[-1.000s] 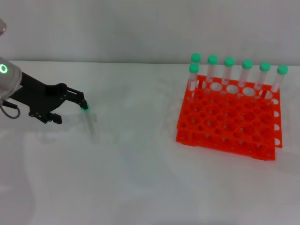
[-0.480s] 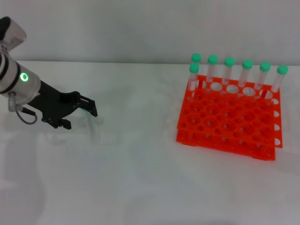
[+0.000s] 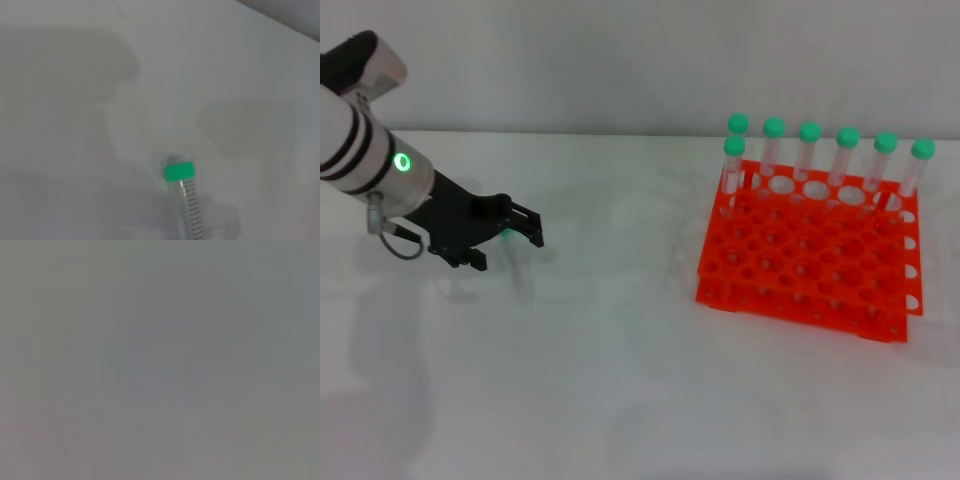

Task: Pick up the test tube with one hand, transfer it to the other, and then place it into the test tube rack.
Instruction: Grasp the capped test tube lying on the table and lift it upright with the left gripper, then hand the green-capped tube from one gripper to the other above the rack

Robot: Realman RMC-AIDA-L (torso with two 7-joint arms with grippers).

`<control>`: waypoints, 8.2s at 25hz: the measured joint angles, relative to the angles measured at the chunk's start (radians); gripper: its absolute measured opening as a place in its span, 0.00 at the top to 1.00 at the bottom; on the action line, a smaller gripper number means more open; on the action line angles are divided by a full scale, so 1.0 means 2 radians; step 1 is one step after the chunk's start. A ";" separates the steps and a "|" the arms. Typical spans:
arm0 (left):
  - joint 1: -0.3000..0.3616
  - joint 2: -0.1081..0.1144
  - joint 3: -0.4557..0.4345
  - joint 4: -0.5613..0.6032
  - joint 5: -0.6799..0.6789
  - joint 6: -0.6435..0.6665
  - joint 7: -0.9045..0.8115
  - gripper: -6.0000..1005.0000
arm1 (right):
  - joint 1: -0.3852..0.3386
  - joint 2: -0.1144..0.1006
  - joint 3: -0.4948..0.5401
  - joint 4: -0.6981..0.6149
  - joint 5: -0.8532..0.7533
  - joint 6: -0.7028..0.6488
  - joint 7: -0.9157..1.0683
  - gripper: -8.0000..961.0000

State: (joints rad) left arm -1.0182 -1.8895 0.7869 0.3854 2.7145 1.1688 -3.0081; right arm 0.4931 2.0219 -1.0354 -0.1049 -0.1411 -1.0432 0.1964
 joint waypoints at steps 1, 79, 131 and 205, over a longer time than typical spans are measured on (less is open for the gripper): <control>-0.003 -0.001 0.000 -0.003 0.002 -0.002 0.000 0.13 | 0.000 0.000 0.000 0.000 0.001 0.000 0.000 0.27; 0.002 -0.015 0.003 -0.039 0.023 -0.055 -0.001 0.48 | 0.005 0.001 0.000 0.000 0.002 -0.001 0.000 0.32; 0.095 -0.083 0.008 0.044 -0.410 -0.244 0.459 0.80 | -0.007 -0.001 0.004 0.000 0.003 0.004 -0.001 0.35; 0.113 -0.109 0.106 -0.239 -0.768 0.088 1.243 0.80 | 0.076 -0.049 -0.248 -0.168 -0.349 -0.161 0.458 0.39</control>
State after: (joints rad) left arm -0.7913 -2.1076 0.9986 -0.0920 1.1780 1.3452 -0.5215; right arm 0.6449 1.9235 -1.5320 -0.4403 -0.8397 -1.3645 1.1116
